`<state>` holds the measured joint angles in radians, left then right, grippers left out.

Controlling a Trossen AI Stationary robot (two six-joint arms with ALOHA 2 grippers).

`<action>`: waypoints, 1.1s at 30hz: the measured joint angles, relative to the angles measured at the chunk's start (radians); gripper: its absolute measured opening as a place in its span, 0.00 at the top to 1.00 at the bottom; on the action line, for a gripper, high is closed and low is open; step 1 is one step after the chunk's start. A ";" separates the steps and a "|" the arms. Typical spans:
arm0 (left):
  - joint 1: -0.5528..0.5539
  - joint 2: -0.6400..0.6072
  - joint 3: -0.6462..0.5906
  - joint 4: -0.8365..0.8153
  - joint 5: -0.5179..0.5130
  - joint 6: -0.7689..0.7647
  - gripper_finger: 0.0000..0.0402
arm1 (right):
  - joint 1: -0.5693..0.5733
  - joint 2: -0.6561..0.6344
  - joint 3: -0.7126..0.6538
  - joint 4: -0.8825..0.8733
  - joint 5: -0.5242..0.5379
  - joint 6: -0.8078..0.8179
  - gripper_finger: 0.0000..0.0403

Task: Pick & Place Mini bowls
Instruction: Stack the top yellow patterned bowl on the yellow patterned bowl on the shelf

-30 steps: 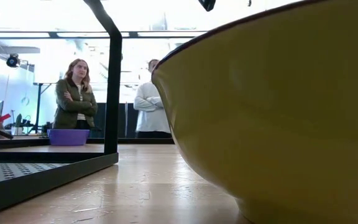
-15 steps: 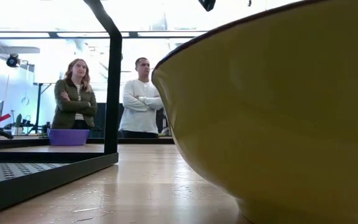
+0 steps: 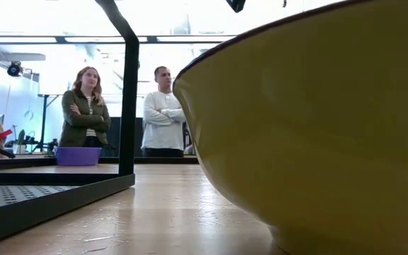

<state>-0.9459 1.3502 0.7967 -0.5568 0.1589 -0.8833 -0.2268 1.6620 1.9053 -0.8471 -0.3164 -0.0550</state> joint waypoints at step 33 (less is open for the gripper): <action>0.002 -0.014 0.002 0.007 0.065 -0.117 0.75 | 0.000 0.000 0.000 0.024 0.001 0.002 0.86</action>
<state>-0.9443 1.3361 0.7990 -0.5499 0.2234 -0.9999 -0.2272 1.6623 1.9053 -0.8227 -0.3157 -0.0528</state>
